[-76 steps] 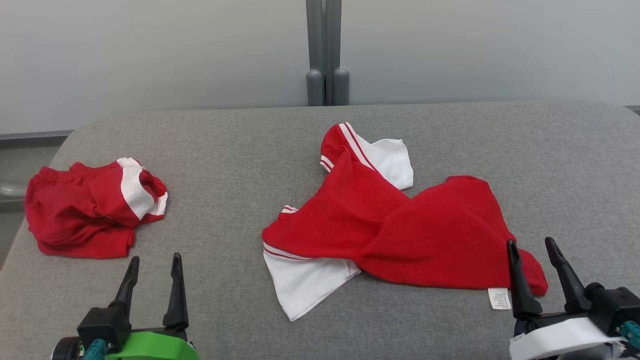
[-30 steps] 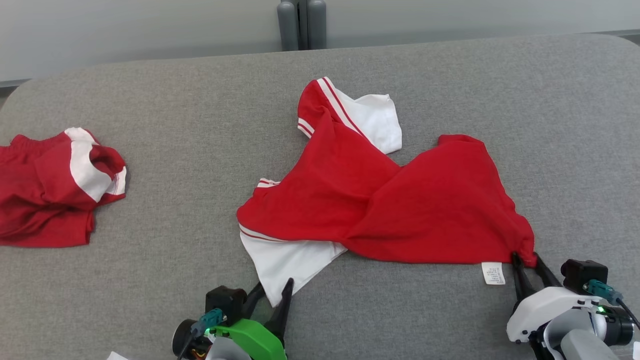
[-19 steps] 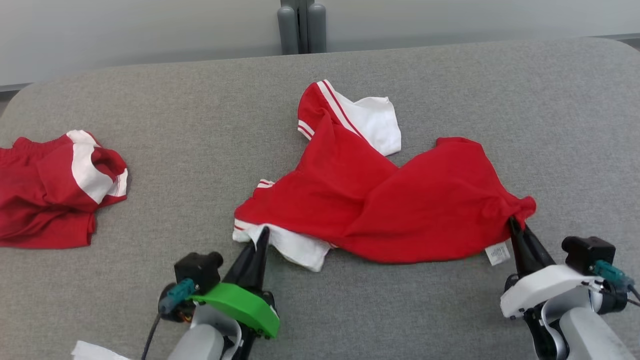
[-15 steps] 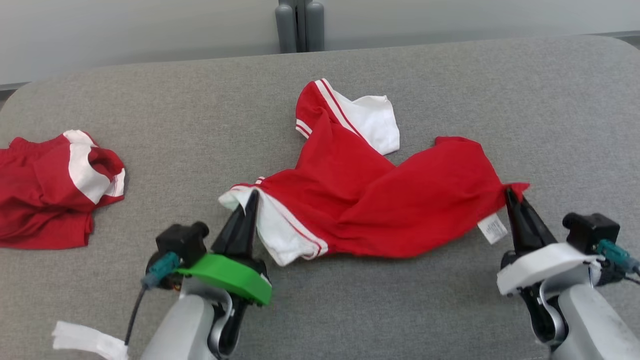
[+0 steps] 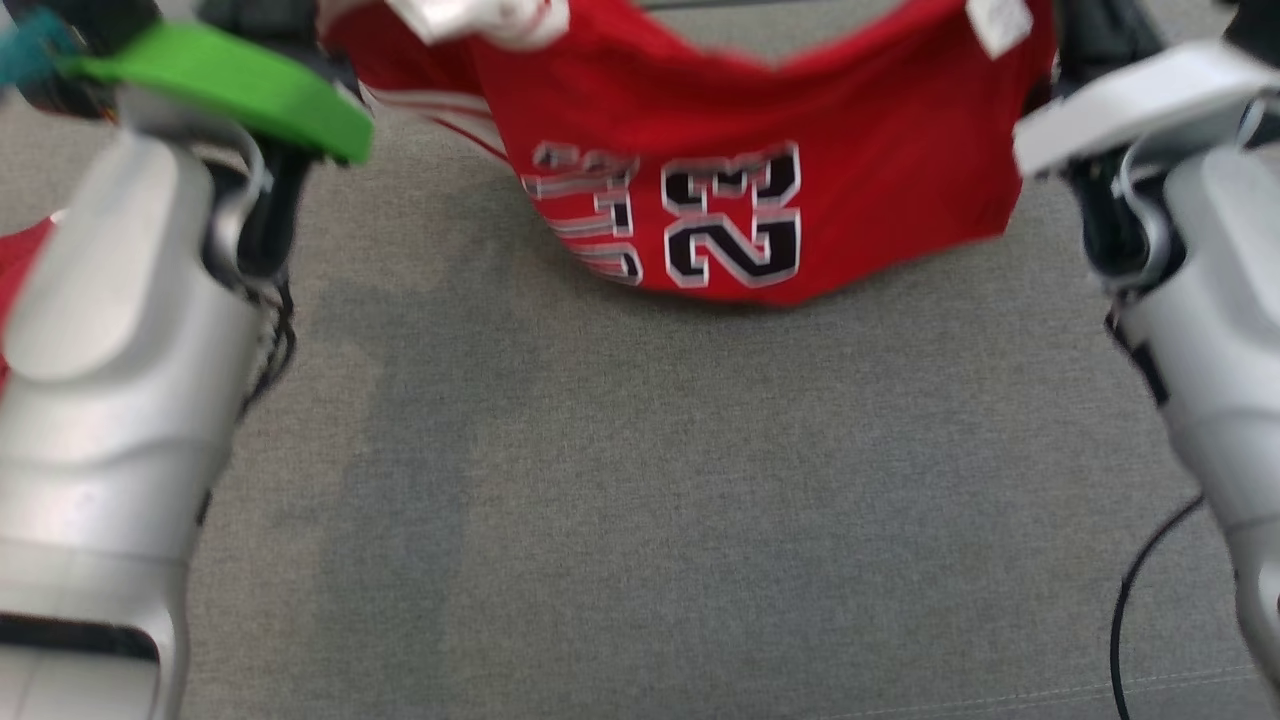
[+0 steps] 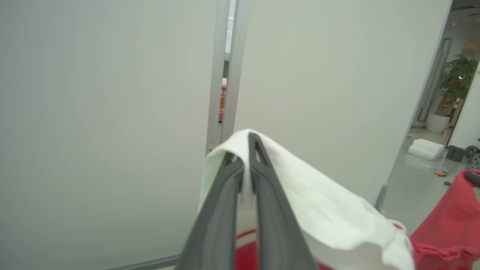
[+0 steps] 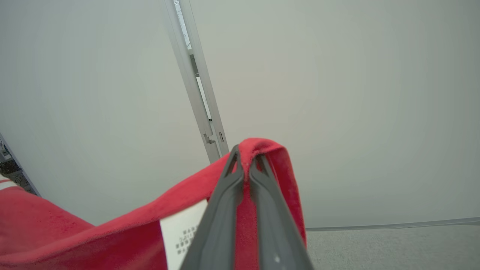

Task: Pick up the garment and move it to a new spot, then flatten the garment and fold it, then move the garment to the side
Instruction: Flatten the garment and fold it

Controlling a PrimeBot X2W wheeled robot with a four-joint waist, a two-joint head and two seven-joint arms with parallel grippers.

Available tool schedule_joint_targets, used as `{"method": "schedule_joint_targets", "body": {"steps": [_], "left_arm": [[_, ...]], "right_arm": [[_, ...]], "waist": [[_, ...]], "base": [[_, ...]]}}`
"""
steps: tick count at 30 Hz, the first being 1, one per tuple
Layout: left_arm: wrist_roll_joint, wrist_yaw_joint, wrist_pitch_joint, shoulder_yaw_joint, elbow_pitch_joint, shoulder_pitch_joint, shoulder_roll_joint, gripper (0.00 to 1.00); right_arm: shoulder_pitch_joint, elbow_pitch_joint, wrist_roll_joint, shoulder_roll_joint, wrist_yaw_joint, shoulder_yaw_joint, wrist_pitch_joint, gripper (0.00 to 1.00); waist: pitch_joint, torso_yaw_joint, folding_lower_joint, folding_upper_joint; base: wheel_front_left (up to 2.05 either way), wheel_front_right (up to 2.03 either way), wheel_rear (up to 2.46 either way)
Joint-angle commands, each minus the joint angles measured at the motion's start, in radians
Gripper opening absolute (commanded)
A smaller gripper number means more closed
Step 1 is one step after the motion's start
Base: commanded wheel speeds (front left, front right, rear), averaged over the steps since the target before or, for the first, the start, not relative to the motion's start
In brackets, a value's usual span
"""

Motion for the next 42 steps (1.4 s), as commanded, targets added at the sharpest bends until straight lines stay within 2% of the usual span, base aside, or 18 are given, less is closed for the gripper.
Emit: {"method": "schedule_joint_targets", "body": {"steps": [1,5,11,16,21,27,31,35,42], "left_arm": [[-0.028,-0.002,0.014,0.007,0.03,-0.097,0.009,0.0],[-0.044,-0.002,0.044,-0.02,0.129,-0.355,0.02,0.0],[-0.068,-0.002,0.015,-0.026,0.266,-0.649,-0.006,0.0],[-0.088,-0.003,-0.017,-0.038,0.333,-0.794,-0.044,0.0],[-0.112,-0.002,-0.032,-0.081,0.359,-0.808,-0.039,0.0],[-0.158,-0.002,-0.049,-0.113,0.318,-0.681,-0.019,0.0],[-0.181,-0.002,-0.05,-0.042,0.206,-0.502,0.018,0.0],[-0.135,-0.002,-0.049,0.042,0.069,-0.252,0.041,0.0],[-0.036,0.039,-0.05,0.196,-0.203,0.236,-0.032,0.0]], "right_arm": [[-0.096,0.031,0.031,-0.007,-0.001,0.002,0.014,0.0],[-0.355,0.143,0.093,-0.01,-0.001,0.009,0.047,0.0],[-0.634,0.296,0.117,-0.003,-0.001,0.023,0.031,0.0],[-0.749,0.373,0.144,-0.014,-0.001,0.055,0.01,0.0],[-0.751,0.382,0.188,-0.024,-0.001,0.113,0.0,0.0],[-0.635,0.34,0.272,-0.047,-0.001,0.164,-0.014,0.0],[-0.461,0.236,0.311,-0.083,-0.001,0.158,-0.015,0.0],[-0.223,0.11,0.331,-0.101,-0.001,0.13,-0.015,0.0],[0.177,-0.097,0.301,-0.145,-0.001,0.09,-0.015,0.0]], "waist": [[0.089,-0.001,0.0,0.0],[0.159,0.004,0.0,0.0],[0.194,0.005,0.0,0.0],[0.2,0.011,0.0,0.0],[0.219,0.011,0.0,0.0],[0.227,0.006,0.0,0.0],[0.19,0.004,0.0,0.0],[0.135,0.005,0.0,0.0],[0.045,0.021,0.0,0.0]], "base": [[0.0,0.0,0.0],[0.0,0.0,0.0],[0.0,0.0,0.0],[0.0,0.0,0.0],[0.0,0.0,0.0],[0.0,0.0,0.0],[0.0,0.0,0.0],[0.0,0.0,0.0],[0.0,0.0,0.0]]}}
